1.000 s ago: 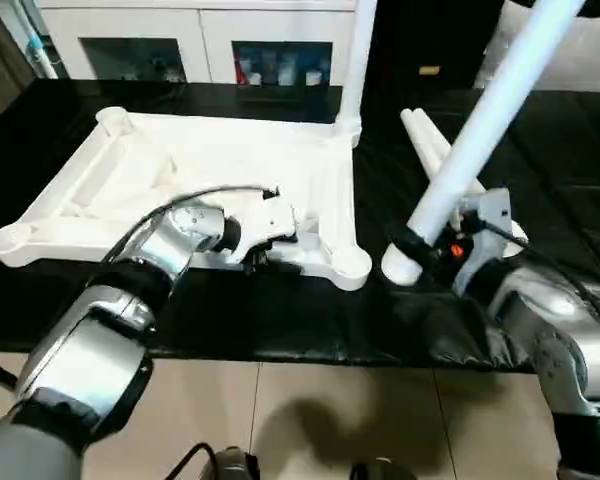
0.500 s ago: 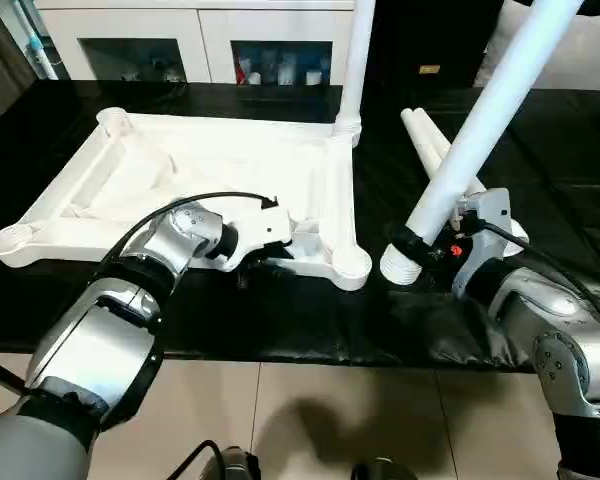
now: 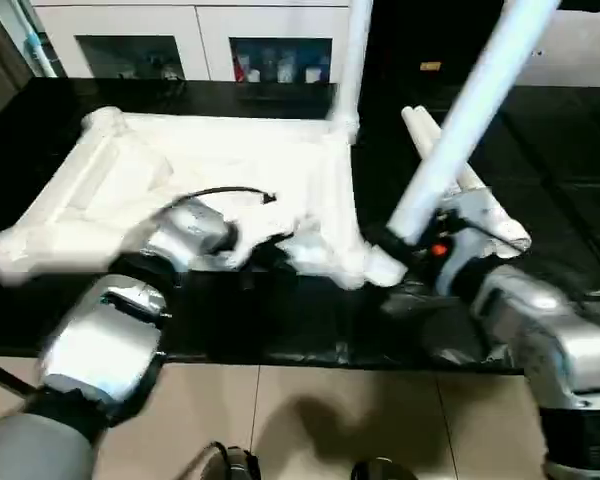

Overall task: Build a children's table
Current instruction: Insert table leg to table base

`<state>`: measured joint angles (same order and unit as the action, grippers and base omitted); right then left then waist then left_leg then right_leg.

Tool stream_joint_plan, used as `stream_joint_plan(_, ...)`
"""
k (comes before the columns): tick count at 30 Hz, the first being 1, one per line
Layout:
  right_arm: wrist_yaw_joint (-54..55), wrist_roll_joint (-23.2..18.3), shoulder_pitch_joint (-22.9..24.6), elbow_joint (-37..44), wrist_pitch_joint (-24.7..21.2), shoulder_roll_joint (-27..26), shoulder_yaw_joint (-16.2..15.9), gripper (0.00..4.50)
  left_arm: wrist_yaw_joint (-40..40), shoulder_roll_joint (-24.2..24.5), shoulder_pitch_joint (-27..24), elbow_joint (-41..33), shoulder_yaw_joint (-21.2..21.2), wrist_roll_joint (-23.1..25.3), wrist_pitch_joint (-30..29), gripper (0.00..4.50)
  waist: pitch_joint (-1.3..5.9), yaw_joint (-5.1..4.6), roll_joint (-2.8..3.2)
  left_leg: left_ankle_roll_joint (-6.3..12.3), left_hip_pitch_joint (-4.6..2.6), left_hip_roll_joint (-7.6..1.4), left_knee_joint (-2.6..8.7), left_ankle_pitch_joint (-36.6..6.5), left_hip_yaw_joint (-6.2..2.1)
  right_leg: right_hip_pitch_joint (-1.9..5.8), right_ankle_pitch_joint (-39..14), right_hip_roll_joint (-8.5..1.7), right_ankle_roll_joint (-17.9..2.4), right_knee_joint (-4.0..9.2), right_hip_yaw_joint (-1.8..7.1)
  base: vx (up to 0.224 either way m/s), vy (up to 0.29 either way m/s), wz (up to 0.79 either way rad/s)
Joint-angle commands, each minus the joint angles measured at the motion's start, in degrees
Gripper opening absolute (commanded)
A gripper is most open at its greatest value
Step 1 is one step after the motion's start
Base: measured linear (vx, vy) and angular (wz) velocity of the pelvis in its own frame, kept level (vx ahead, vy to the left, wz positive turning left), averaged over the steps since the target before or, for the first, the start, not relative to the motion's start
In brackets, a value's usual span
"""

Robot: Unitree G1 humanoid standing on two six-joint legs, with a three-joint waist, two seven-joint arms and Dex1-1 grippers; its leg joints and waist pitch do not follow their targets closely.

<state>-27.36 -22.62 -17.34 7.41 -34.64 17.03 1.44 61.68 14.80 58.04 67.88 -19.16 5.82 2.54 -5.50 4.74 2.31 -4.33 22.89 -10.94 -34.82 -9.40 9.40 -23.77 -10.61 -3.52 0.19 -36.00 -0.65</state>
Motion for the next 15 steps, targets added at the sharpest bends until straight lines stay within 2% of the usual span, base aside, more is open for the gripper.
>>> stream_joint_plan(1,0.24,1.24,-1.21,-0.95,4.07,-0.45,0.42,1.89,-4.16,0.61,-1.71,-1.88,2.65,-2.46,-4.39,0.17,5.60,0.34,-0.81,1.98,-1.04,-1.07,3.67,-7.10,-0.14,4.10,0.23,-3.73,-17.16,3.30,1.28,0.000,0.000,0.00)
stream_joint_plan(3,0.07,1.81,-1.38,-1.74,6.47,-1.04,0.38,1.89,-4.33,0.33,-3.80,-5.03,2.42,-2.24,-5.50,0.13,5.71,0.28,-1.05,2.75,-0.88,-0.90,3.56,-6.17,-0.03,4.25,1.11,-3.69,-16.90,3.34,1.38,0.000,0.000,0.00)
stream_joint_plan(4,-0.10,2.42,-1.44,-2.01,7.74,-1.03,0.06,1.89,-4.67,0.23,-4.92,-6.86,2.33,-1.99,-6.02,0.07,5.68,0.25,-0.82,3.21,-0.88,-1.01,3.53,-5.78,-0.02,4.10,1.63,-3.66,-16.84,3.30,1.37,0.000,0.000,0.00)
stream_joint_plan(6,-0.22,2.53,-1.62,-1.94,4.88,-0.20,-0.99,1.89,-4.11,0.11,-8.86,-13.46,1.72,-1.92,-6.06,0.00,5.68,0.36,-1.15,4.11,-0.98,-1.15,3.60,-5.06,0.03,4.15,1.90,-3.53,-16.85,3.29,1.35,0.000,0.000,0.00)
stream_joint_plan(7,-0.16,2.36,-1.71,-1.94,3.56,0.00,-1.29,1.89,-3.54,0.07,-10.80,-16.90,1.52,-1.84,-5.98,0.00,5.56,0.31,-1.08,4.23,-0.85,-1.13,3.58,-5.27,0.05,4.09,1.44,-3.54,-16.73,3.36,1.36,0.000,0.000,0.00)
stream_joint_plan(8,-0.27,2.23,-1.90,-2.14,2.73,0.12,-1.57,1.89,-2.72,0.31,-12.94,-20.45,0.85,-1.42,-5.67,0.00,5.49,0.36,-1.16,4.44,-1.11,-1.25,3.69,-5.79,0.15,3.78,-0.08,-3.46,-16.37,3.61,1.37,0.000,0.000,0.00)
stream_joint_plan(9,-0.42,2.09,-2.17,-2.69,2.95,-0.05,-1.57,1.89,-2.01,0.69,-14.87,-23.76,0.12,-1.04,-5.76,0.00,5.59,0.52,-0.98,4.34,-1.19,-1.45,3.71,-5.96,0.01,3.88,-0.81,-3.64,-16.26,3.49,1.36,0.000,0.000,0.00)
stream_joint_plan(10,-0.46,1.82,-2.40,-3.06,3.20,-0.32,-1.30,1.89,-1.45,0.95,-15.68,-24.89,-0.27,-0.93,-5.41,0.00,5.39,0.55,-1.08,4.23,-1.12,-1.49,3.85,-6.76,0.08,3.62,-3.00,-3.71,-15.58,3.72,1.41,0.000,0.000,0.00)
stream_joint_plan(12,-2.39,1.45,-3.04,-4.51,4.75,-0.37,-1.31,1.89,1.64,3.10,-19.74,-29.24,-2.56,-0.79,-1.45,0.00,5.10,0.53,-0.83,2.49,-1.51,-1.54,4.18,-10.88,0.13,3.05,-11.16,-3.73,-13.53,4.54,1.50,0.000,0.000,0.00)
stream_joint_plan(13,-3.04,1.05,-3.10,-4.70,4.57,-0.32,-1.38,1.89,1.96,3.57,-20.33,-29.54,-2.99,-0.50,-1.08,0.00,5.01,0.48,-0.84,2.02,-1.50,-1.53,4.30,-11.53,0.15,3.05,-12.43,-3.70,-12.98,4.62,1.55,0.000,0.000,0.00)
stream_joint_plan(14,-3.70,0.58,-3.15,-5.04,4.61,-0.30,-1.46,1.89,2.08,4.13,-21.12,-30.52,-3.40,-0.20,-1.40,0.00,4.76,0.51,-0.71,1.24,-1.96,-1.49,4.43,-13.57,0.27,2.54,-15.40,-3.57,-12.09,5.00,1.62,0.000,0.000,0.00)
stream_joint_plan(15,-4.42,0.42,-3.15,-5.30,5.23,-0.21,-1.59,1.89,2.22,4.60,-21.80,-31.01,-3.75,0.08,0.59,0.00,4.62,0.46,-0.80,0.52,-2.04,-1.46,4.74,-15.31,0.21,2.59,-18.52,-3.61,-11.02,5.23,1.62,0.000,0.000,0.00)
